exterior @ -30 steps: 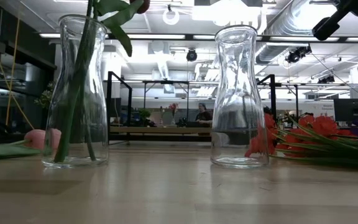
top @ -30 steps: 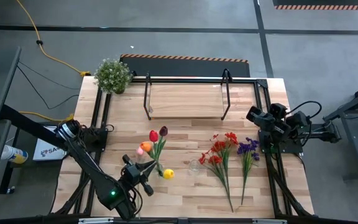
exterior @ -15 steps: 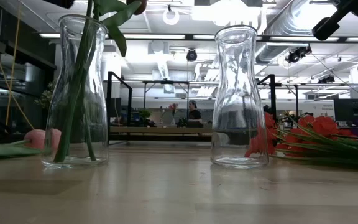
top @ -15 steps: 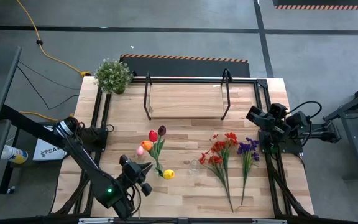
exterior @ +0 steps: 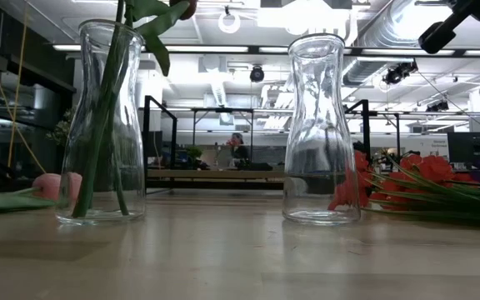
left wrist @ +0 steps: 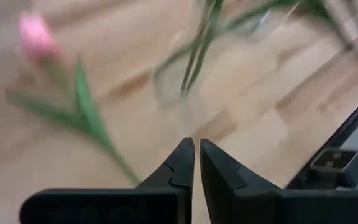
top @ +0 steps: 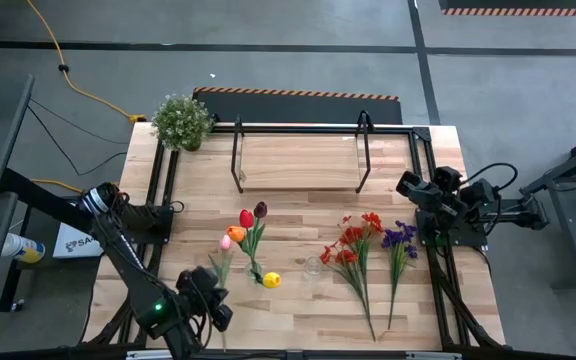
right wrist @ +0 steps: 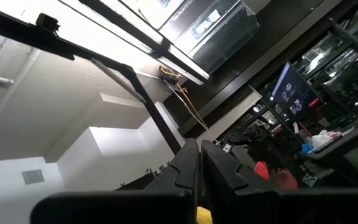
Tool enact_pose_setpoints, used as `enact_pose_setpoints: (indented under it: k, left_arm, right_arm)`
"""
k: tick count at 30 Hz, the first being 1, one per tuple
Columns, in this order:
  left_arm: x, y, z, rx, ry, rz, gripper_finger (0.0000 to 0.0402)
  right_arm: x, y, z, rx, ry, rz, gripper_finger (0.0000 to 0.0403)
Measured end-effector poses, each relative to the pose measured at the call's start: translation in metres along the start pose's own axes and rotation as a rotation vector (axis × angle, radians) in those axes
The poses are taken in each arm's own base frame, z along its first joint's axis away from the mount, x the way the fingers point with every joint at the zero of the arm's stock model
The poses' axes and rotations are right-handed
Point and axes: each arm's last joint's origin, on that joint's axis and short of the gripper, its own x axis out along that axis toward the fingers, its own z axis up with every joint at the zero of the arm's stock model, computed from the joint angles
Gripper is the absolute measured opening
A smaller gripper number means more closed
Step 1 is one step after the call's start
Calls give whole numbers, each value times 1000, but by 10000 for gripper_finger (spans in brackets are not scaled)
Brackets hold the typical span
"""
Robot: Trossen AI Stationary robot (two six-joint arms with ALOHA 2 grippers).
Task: Pick and place flowers into a vace then onto a shelf
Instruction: Put the pink flower into the left transparent vase
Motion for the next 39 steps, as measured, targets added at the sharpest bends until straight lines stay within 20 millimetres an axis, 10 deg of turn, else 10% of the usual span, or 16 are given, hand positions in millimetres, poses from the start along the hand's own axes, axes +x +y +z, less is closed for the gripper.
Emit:
enact_pose_setpoints:
  k: [16,39]
  left_arm:
    - [32,-9,21,-240,75,137,34]
    - [83,-4,-5,-310,298,466,168]
  right_arm:
    - [0,0,0,-20,2,-2,12]
    - [0,0,0,-19,2,-1,12]
